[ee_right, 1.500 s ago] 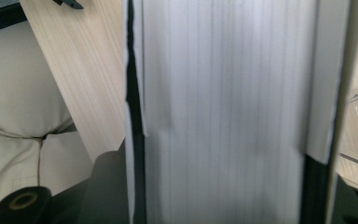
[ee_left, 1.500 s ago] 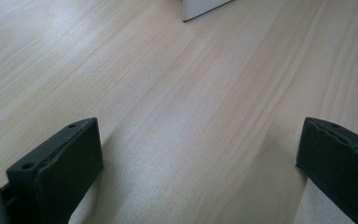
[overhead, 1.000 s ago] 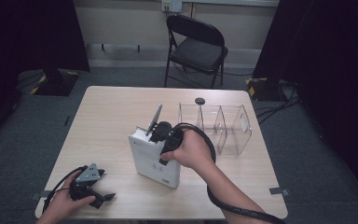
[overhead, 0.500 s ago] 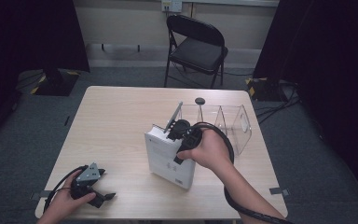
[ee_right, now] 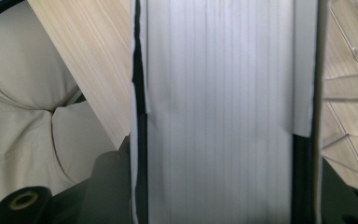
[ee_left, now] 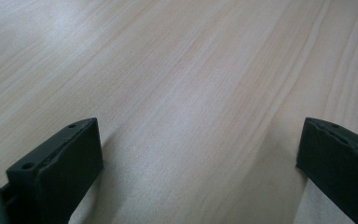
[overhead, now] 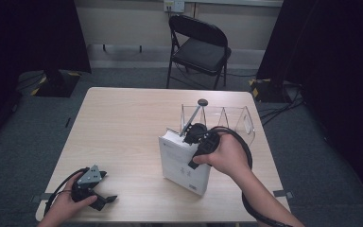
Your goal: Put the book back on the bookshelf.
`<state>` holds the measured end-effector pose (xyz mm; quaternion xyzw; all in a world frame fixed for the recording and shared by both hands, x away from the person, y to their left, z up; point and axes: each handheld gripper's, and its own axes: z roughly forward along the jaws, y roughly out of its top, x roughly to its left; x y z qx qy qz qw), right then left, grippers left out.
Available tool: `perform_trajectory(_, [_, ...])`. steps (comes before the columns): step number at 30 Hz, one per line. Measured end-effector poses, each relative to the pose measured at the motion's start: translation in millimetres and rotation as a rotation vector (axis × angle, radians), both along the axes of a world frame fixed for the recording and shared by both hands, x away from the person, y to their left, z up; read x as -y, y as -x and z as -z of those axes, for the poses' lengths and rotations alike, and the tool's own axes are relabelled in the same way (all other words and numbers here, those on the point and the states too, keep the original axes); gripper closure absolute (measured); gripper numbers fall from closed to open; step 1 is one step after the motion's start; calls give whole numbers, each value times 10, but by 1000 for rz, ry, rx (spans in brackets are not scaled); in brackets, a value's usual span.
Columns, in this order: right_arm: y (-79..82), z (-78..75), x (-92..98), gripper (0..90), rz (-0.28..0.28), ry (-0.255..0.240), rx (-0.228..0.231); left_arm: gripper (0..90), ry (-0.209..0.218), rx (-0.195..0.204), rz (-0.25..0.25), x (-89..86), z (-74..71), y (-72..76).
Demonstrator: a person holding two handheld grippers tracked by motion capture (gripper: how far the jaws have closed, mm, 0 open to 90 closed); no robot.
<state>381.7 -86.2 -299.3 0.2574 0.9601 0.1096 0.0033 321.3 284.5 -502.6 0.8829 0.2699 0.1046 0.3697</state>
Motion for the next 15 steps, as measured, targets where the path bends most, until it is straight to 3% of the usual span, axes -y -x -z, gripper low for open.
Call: perform_trajectory(15, [98, -76, 349, 520, 54, -12, 18, 0, -1, 0, 0, 0, 0, 0])
